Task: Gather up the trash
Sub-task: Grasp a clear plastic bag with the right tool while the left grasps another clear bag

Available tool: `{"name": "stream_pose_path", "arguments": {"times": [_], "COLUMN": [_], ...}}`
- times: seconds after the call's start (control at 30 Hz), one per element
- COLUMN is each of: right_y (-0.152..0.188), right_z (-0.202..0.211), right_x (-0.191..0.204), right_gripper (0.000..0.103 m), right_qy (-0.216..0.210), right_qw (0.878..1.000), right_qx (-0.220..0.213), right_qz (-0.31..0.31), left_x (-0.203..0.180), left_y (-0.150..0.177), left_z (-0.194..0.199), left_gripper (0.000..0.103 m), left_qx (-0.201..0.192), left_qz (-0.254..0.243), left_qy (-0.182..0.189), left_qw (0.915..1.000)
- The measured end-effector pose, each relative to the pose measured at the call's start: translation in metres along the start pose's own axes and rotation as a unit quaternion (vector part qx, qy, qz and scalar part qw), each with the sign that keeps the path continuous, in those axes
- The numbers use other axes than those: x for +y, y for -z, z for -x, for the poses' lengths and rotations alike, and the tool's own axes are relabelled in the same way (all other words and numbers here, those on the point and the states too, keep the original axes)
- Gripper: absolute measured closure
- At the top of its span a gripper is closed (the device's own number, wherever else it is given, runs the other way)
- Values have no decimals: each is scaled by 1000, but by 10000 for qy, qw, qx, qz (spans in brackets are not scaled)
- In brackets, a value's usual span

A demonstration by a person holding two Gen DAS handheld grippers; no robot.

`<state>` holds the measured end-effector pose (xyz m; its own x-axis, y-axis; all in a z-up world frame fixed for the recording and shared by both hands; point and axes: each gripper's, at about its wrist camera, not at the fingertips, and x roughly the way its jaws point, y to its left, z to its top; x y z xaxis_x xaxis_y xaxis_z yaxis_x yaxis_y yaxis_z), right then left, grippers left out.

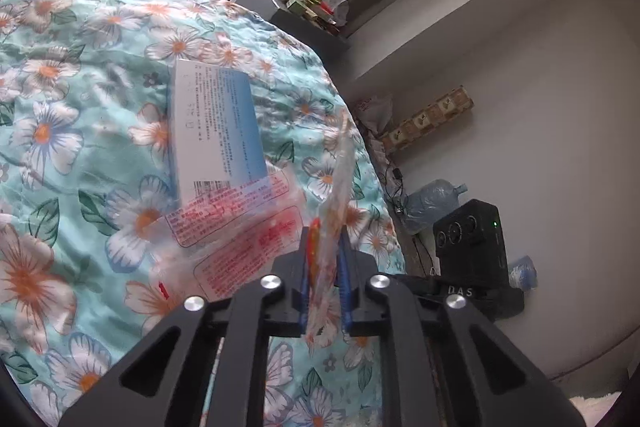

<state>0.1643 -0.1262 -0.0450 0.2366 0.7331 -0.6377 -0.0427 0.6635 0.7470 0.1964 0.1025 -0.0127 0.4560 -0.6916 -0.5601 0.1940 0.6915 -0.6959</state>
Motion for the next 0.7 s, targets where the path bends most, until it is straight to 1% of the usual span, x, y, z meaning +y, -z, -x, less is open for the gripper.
{"name": "stream_pose_path", "arguments": {"times": [0.07, 0.17, 0.2, 0.3, 0.4, 0.47, 0.57, 0.7], "right_y": [0, -1, -2, -6, -13, -14, -17, -21], "right_z": [7, 25, 31, 41, 33, 21, 0, -25], "right_x": [0, -2, -4, -9, -12, -12, -14, -16], "right_gripper": [77, 67, 62, 57, 55, 51, 48, 47], "right_qy": [-38, -214, -284, -418, -473, -536, -681, -776], "right_qw": [10000, 9994, 9989, 9975, 9974, 9975, 9966, 9947], "right_qx": [-43, -282, -379, -555, -455, -297, -22, 201], "right_qz": [17, 12, -6, -142, -301, -347, -473, -650], "left_x": [3, 6, 6, 7, 9, 12, 19, 35], "left_y": [-3, -5, -6, -9, -12, -13, -13, -6], "left_z": [4, 21, 29, 58, 87, 103, 124, 138], "left_gripper": [99, 99, 99, 99, 99, 99, 99, 99], "left_qx": [-102, -328, -425, -753, -1057, -1238, -1487, -1597], "left_qz": [108, 226, 272, 367, 404, 423, 432, 576], "left_qy": [59, 202, 276, 505, 609, 615, 371, 140], "left_qw": [9999, 9990, 9983, 9952, 9917, 9895, 9872, 9854]}}
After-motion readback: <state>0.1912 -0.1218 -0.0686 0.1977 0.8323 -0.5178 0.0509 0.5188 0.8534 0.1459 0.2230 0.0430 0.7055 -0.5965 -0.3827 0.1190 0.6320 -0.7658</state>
